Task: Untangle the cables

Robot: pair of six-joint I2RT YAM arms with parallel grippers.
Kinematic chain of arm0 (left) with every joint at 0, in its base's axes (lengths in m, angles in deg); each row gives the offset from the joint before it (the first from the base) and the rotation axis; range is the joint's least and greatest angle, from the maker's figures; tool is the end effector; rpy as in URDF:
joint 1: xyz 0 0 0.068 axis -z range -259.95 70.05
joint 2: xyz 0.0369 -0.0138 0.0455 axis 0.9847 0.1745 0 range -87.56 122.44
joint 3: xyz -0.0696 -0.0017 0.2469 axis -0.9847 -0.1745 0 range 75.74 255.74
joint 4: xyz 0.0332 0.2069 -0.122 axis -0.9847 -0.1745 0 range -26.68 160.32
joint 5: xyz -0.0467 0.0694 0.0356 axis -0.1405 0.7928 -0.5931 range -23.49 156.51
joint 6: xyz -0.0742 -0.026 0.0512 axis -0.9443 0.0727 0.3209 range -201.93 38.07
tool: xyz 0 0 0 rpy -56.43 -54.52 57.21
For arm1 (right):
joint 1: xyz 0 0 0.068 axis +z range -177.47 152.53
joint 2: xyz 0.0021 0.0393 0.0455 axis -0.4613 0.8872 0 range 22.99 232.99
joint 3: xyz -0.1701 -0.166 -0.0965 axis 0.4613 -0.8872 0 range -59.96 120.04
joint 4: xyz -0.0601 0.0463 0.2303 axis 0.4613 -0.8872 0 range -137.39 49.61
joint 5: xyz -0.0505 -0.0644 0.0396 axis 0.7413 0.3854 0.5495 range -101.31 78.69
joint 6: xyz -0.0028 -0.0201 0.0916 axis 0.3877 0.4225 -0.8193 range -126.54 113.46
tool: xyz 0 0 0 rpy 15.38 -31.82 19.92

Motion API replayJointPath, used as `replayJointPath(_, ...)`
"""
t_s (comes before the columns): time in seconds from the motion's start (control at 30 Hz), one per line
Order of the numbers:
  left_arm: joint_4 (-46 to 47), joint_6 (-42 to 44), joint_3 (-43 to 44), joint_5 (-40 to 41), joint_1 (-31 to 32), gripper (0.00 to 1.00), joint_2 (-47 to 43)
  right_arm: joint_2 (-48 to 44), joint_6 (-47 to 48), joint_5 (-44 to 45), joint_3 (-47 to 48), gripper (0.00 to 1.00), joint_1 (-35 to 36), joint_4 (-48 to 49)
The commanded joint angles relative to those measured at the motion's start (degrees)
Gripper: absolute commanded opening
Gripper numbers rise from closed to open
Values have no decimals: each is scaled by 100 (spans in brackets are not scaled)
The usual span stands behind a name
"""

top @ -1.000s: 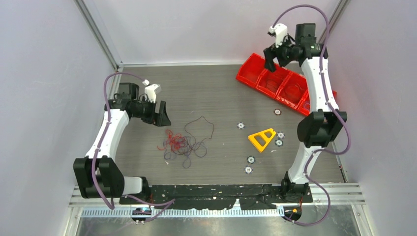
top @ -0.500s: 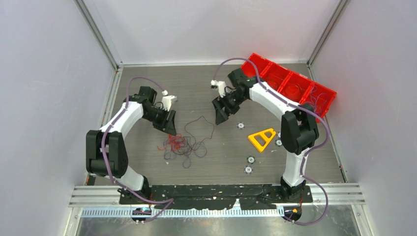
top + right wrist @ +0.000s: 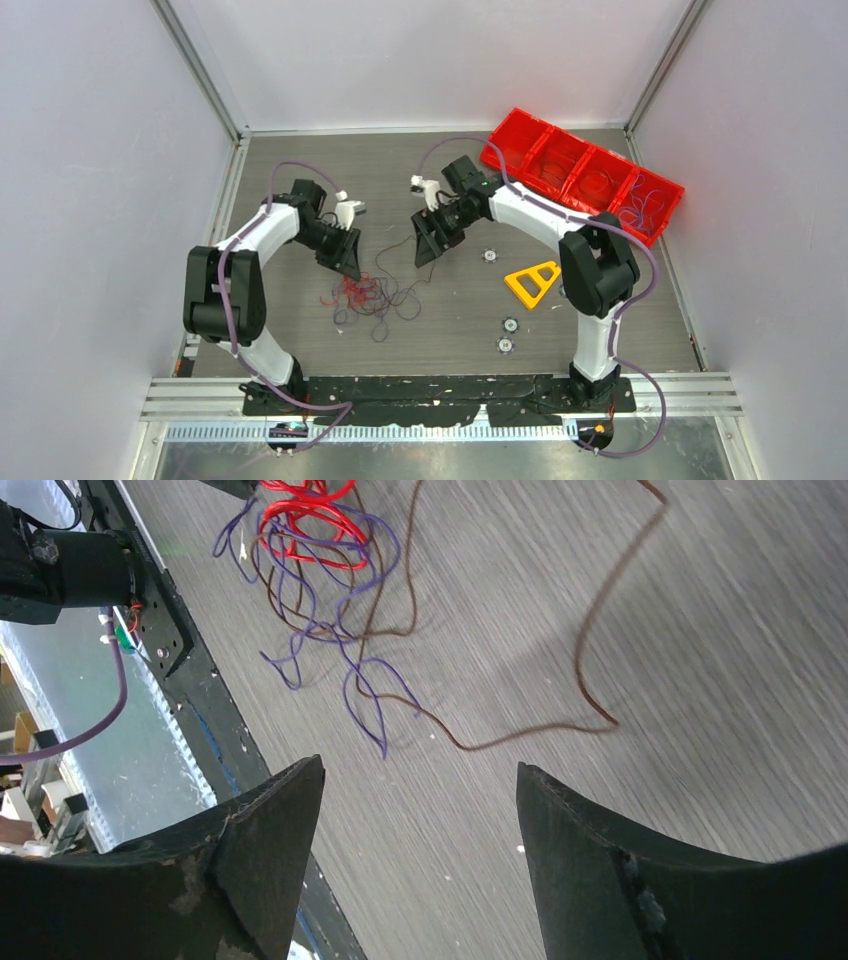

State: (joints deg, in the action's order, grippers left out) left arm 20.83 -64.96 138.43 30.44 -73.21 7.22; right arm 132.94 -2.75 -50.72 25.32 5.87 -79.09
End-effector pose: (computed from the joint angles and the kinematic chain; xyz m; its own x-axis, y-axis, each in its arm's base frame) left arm 0.2758 -0.0827 0.1503 -0.8869 0.3425 -0.3100 0.4594 0.7241 -0.5144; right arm 0.3012 0.2626 0.1819 -0.7014 -0.5226 -0.4846 -0.7102 0.4555 0.5367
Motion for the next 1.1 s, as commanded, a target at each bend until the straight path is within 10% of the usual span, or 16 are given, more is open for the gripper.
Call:
replayJointPath(0.0,156,48,-65,-162,11,36,98,190,-264,285,30,77,406,422)
replayJointPath(0.23,128,1,-87,-314,3,1,-336,533,-156,867,207,76,977,323)
replayJointPath(0.5,-105,-396,461,-691,-109,0,-1464,987,-48,1544,100,68,1438,783)
replayJointPath(0.77,87,-1096,1289,-1206,-896,0,-2412,1194,240,1825,42,9,1447,794)
replayJointPath(1.07,1674,-2981,3128,-1208,-2047,0,-2790,1189,575,2005,-128,5,1447,663)
